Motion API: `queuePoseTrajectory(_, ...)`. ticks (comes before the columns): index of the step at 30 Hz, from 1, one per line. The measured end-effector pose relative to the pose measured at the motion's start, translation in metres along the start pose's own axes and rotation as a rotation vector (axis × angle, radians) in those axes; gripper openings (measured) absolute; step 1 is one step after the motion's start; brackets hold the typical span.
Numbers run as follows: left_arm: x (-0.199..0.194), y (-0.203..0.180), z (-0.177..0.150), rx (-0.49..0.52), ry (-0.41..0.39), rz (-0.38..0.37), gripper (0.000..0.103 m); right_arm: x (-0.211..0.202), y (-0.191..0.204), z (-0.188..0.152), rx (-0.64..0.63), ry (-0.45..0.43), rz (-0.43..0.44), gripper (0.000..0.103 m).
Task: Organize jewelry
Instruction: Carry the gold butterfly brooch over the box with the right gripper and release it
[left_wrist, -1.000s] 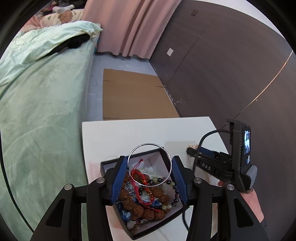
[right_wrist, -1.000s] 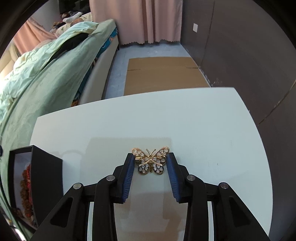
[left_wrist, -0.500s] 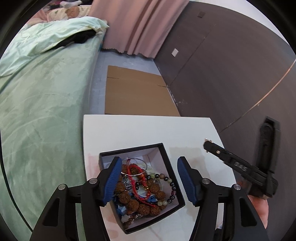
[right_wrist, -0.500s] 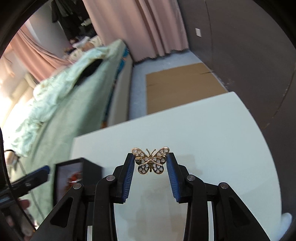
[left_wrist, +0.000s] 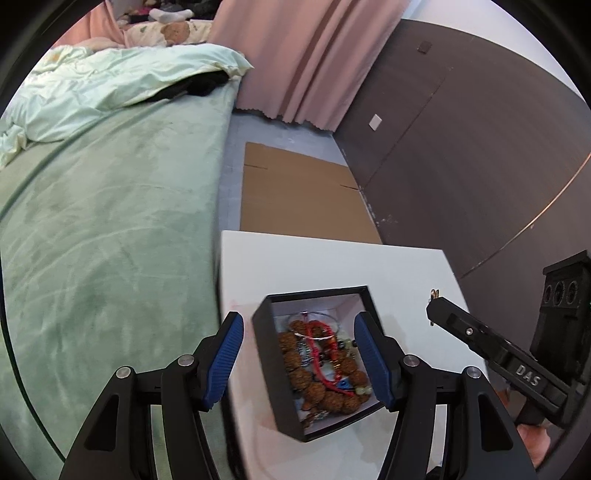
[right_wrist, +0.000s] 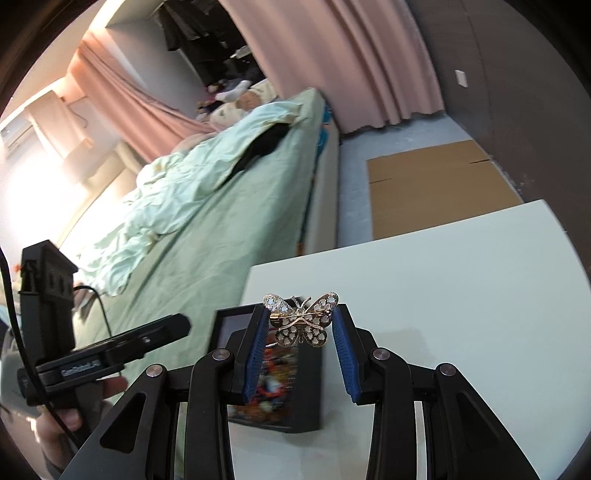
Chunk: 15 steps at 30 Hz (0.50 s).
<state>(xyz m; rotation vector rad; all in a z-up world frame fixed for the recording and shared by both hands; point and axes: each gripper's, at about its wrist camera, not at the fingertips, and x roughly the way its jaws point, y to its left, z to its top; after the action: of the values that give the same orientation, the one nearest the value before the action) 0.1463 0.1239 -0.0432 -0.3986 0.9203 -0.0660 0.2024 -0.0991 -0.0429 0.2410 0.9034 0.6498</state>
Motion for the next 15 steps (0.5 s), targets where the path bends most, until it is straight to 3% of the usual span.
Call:
queuePoseTrajectory(3,-0.004,0.005,-0.004,0.003,0.0,0.023,0.064,0.006,0.01,-0.005,0.023,0.014,0.061,0.037)
queuePoseTrajectory(8,-0.015,0.016,-0.008,-0.02,-0.025,0.039,0.085,0.016,0.018,-0.012,0.071,0.06,0.187,0.04)
queuePoseTrajectory(10,-0.019,0.017,-0.01,-0.026,-0.036,0.04,0.088,0.015,0.019,-0.015,0.09,0.068,0.177,0.065)
queuePoseTrajectory(12,-0.022,0.018,-0.012,-0.028,-0.044,0.04,0.091,0.009,0.019,-0.017,0.086,0.041,0.138,0.074)
queuePoseTrajectory(15,-0.026,0.014,-0.017,-0.027,-0.053,0.039,0.095,0.0,0.016,-0.019,0.088,0.035,0.118,0.075)
